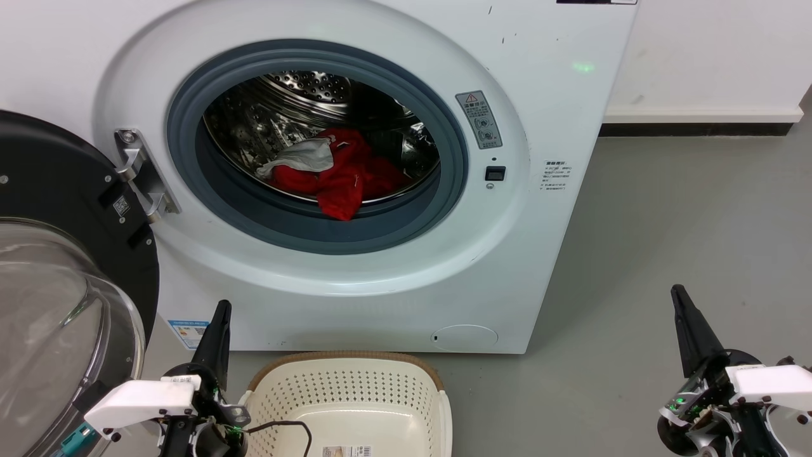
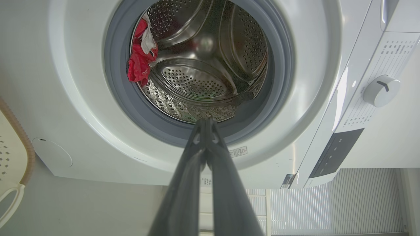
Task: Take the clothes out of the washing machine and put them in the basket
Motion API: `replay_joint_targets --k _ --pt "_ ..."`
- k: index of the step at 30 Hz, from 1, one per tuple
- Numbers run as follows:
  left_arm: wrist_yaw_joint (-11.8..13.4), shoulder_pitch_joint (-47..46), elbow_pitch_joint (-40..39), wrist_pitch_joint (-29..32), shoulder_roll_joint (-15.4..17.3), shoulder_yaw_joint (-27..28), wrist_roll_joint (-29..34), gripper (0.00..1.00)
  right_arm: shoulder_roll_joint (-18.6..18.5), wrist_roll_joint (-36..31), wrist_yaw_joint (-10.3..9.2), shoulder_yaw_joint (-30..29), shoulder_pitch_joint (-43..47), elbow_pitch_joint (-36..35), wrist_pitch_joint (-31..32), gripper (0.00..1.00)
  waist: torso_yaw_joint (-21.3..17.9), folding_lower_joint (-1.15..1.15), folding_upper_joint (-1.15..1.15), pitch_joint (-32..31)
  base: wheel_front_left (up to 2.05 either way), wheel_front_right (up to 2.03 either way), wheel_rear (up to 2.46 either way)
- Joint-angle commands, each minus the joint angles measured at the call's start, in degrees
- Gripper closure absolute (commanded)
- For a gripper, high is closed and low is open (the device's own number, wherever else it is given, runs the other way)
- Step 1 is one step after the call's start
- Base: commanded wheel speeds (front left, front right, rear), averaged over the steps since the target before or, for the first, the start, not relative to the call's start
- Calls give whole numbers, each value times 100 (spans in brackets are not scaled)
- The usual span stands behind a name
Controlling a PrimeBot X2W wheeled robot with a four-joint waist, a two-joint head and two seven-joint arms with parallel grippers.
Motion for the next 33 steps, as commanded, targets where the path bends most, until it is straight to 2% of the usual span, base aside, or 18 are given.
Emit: replay_joint_targets --k 1,33 --pt "-12 -36 -3 11 1 17 -13 100 19 -27 0 1 -72 7 5 100 0 0 0 0 0 0 0" --pt "-12 -36 -3 11 1 17 -12 100 19 -26 0 2 -72 7 4 100 0 0 0 0 0 0 0"
